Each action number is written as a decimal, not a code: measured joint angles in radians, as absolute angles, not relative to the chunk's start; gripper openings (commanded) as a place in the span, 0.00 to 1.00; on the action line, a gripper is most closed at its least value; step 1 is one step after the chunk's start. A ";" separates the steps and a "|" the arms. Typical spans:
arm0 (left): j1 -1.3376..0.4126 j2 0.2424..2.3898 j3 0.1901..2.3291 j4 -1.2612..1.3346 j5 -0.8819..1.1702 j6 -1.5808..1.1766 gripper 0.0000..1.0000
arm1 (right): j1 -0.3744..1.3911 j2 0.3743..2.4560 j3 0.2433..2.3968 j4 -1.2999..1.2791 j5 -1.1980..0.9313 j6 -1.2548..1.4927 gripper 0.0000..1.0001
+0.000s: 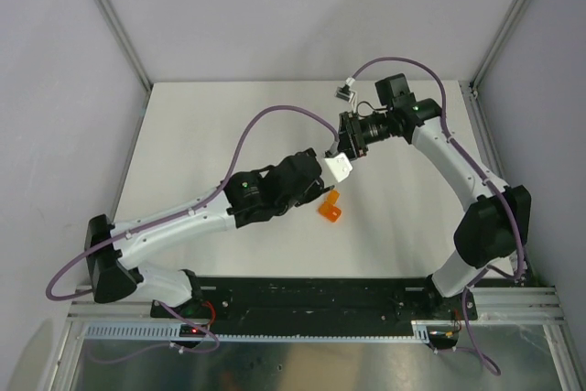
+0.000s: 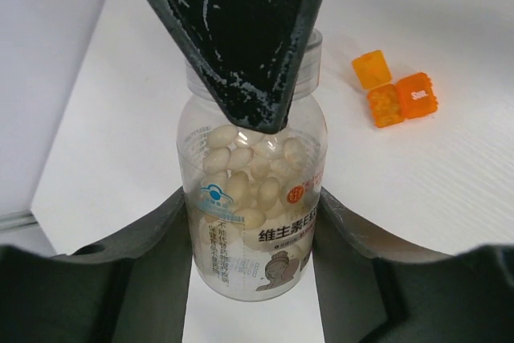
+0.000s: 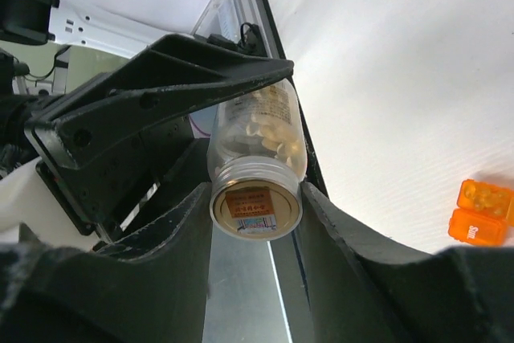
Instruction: Sort the pills into containers
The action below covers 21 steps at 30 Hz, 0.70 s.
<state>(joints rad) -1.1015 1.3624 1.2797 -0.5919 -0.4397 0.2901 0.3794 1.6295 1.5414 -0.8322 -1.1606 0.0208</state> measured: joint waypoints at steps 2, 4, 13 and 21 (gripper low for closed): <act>-1.109 1.367 1.270 -0.572 -0.472 0.302 0.00 | 0.376 1.633 1.539 -0.823 -1.157 0.032 0.58; -1.113 1.367 1.266 -0.555 -0.487 0.316 0.00 | 0.370 1.628 1.539 -0.816 -1.154 0.032 0.68; -1.061 1.311 1.248 -0.482 -0.372 0.324 0.00 | 0.288 1.517 1.538 -0.838 -1.105 -0.057 0.85; -0.889 1.209 1.255 -0.532 0.072 0.321 0.00 | 0.280 1.320 1.552 -0.940 -1.082 -0.272 0.86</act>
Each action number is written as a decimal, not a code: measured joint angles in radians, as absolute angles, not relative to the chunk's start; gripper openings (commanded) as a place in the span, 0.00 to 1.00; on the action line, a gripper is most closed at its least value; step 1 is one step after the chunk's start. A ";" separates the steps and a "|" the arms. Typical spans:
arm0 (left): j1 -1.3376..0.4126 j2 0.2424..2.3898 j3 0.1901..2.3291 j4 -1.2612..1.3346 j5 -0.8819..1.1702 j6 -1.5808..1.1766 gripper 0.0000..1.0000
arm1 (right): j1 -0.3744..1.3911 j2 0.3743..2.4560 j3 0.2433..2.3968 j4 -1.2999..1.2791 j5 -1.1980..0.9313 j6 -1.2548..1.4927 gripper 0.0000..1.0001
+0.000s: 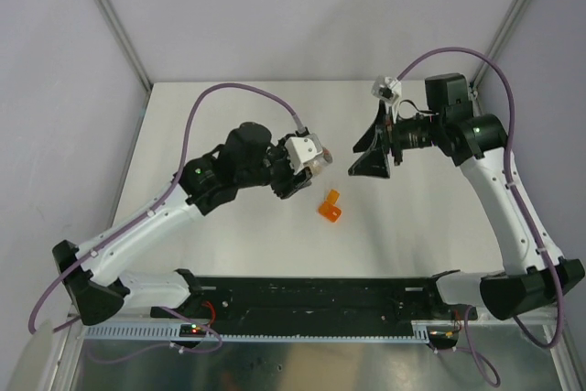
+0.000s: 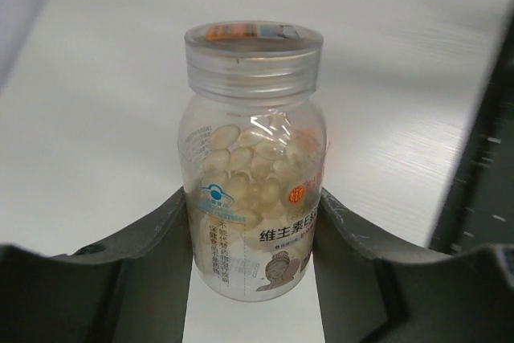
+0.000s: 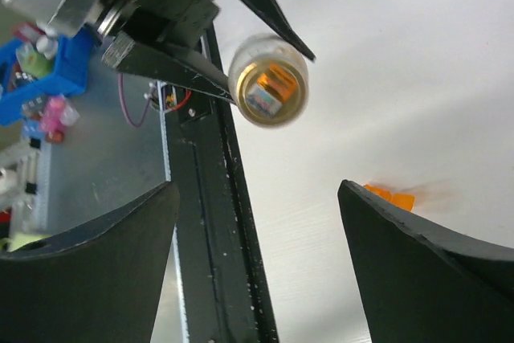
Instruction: Sort the pills into containers
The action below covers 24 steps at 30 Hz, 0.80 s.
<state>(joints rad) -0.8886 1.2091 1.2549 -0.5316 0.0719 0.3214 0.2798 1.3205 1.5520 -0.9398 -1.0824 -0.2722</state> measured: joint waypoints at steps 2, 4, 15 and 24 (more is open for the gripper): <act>-0.851 1.211 1.269 -0.571 0.237 0.318 0.00 | 0.318 1.295 1.565 -0.973 -1.057 -0.336 0.86; -0.828 1.220 1.285 -0.612 0.385 0.315 0.00 | 0.379 1.275 1.573 -0.996 -1.013 -0.397 0.86; -0.803 1.291 1.311 -0.708 0.788 0.287 0.00 | 0.527 1.258 1.599 -1.091 -0.912 -0.575 0.82; -0.801 1.306 1.340 -0.721 0.846 0.273 0.00 | 0.567 1.262 1.598 -1.108 -0.905 -0.605 0.58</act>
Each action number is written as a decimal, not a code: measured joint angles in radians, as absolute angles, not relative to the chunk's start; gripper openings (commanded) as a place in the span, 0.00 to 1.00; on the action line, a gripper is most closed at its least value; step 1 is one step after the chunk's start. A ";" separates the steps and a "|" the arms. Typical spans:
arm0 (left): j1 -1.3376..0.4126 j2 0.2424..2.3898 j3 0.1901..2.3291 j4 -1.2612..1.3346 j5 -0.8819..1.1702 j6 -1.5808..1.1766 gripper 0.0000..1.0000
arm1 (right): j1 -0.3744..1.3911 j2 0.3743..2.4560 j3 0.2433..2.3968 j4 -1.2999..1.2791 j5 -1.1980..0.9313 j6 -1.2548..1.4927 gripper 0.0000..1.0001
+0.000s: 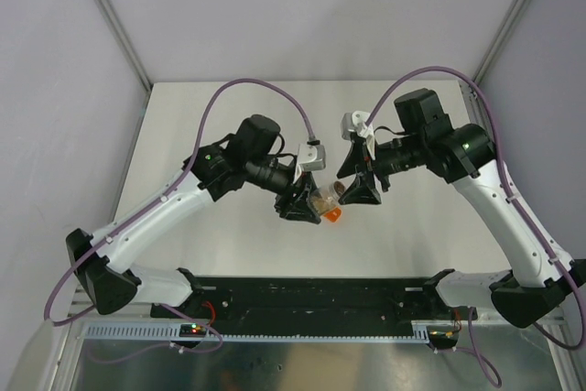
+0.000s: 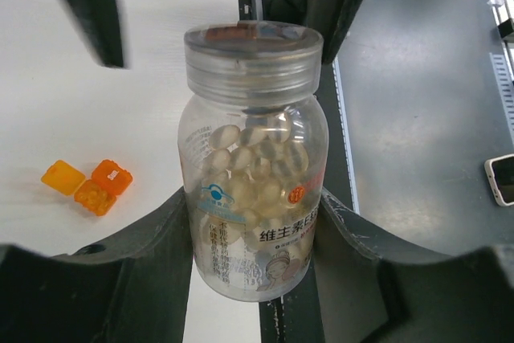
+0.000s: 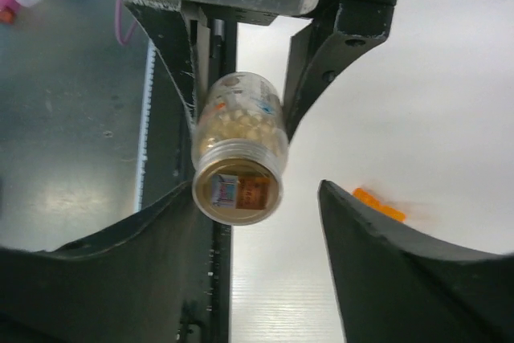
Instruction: Sort the pills into containers
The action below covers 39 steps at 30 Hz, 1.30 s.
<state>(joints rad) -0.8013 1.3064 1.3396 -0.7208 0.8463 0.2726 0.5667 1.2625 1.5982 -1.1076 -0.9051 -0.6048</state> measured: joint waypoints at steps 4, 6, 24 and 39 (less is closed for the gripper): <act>-0.797 1.323 1.351 -0.722 0.843 0.266 0.00 | 0.572 1.274 1.598 -1.118 -0.921 -0.601 0.32; -0.796 1.327 1.351 -0.731 0.843 0.265 0.00 | 0.572 1.283 1.598 -1.119 -0.923 -0.601 0.21; -0.937 1.321 1.354 -0.678 0.092 0.232 0.00 | 0.398 1.510 1.581 -0.918 -1.110 -0.276 0.07; -1.129 1.362 1.185 -0.472 -0.572 0.370 0.00 | 0.360 1.703 1.565 -0.751 -1.221 0.043 0.60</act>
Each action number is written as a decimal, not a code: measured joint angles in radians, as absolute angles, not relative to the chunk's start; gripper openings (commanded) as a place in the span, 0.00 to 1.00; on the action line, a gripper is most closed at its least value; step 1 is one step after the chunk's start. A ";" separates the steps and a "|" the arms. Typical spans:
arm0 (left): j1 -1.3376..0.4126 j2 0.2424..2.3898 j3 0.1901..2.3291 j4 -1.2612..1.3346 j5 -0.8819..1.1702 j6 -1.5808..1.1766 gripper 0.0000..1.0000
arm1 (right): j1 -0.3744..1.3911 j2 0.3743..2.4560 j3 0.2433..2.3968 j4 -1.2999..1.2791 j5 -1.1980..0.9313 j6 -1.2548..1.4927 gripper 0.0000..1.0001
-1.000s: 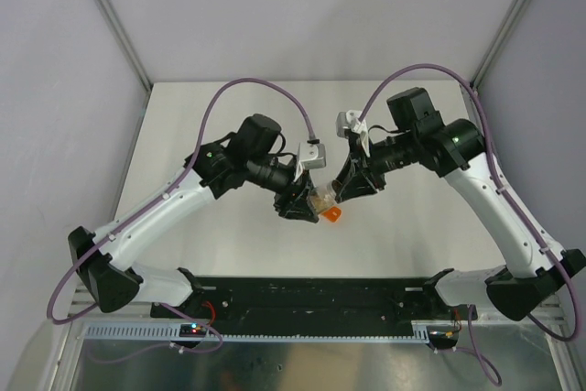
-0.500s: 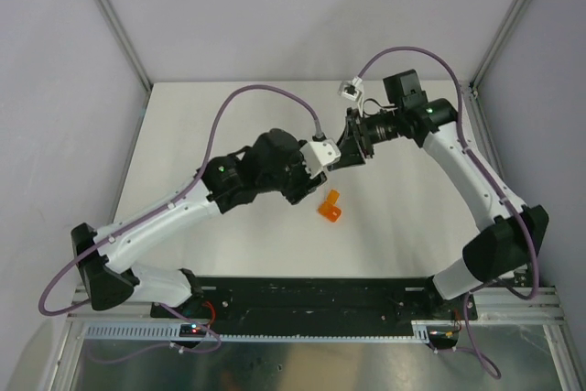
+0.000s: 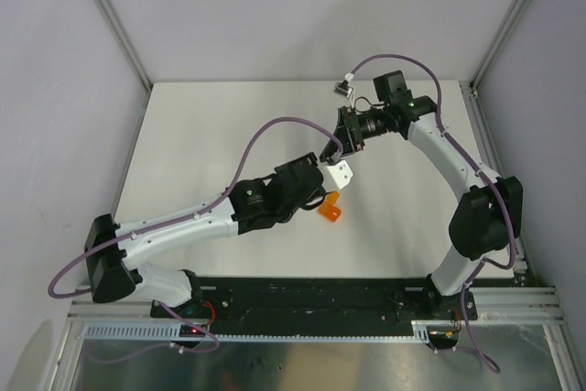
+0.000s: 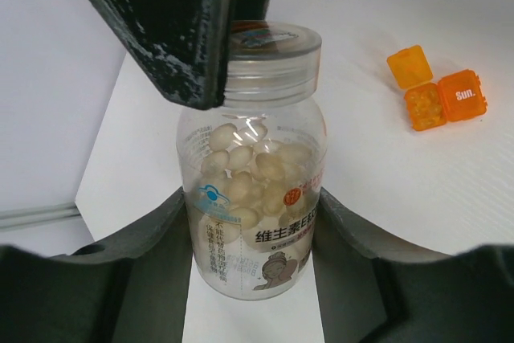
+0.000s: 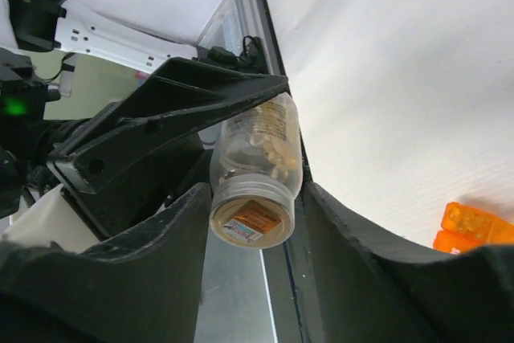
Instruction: Sort the pills into containers
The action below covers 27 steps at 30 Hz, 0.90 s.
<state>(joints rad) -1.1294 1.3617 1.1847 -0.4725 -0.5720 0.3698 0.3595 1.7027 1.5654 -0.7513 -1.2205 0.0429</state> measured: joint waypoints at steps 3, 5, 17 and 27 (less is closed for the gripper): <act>-1.122 1.356 1.182 -0.442 -0.561 0.384 0.00 | 0.348 1.679 1.565 -0.776 -1.179 0.024 0.69; -1.108 1.342 1.182 -0.434 -0.524 0.385 0.00 | 0.334 1.652 1.565 -0.800 -1.155 -0.002 0.73; -0.867 1.224 1.251 -0.551 0.136 0.337 0.00 | 0.333 1.356 1.561 -0.924 -1.076 -0.297 0.81; -0.793 1.284 1.327 -0.698 0.668 0.312 0.00 | 0.526 1.312 1.570 -1.043 -0.923 -0.525 0.81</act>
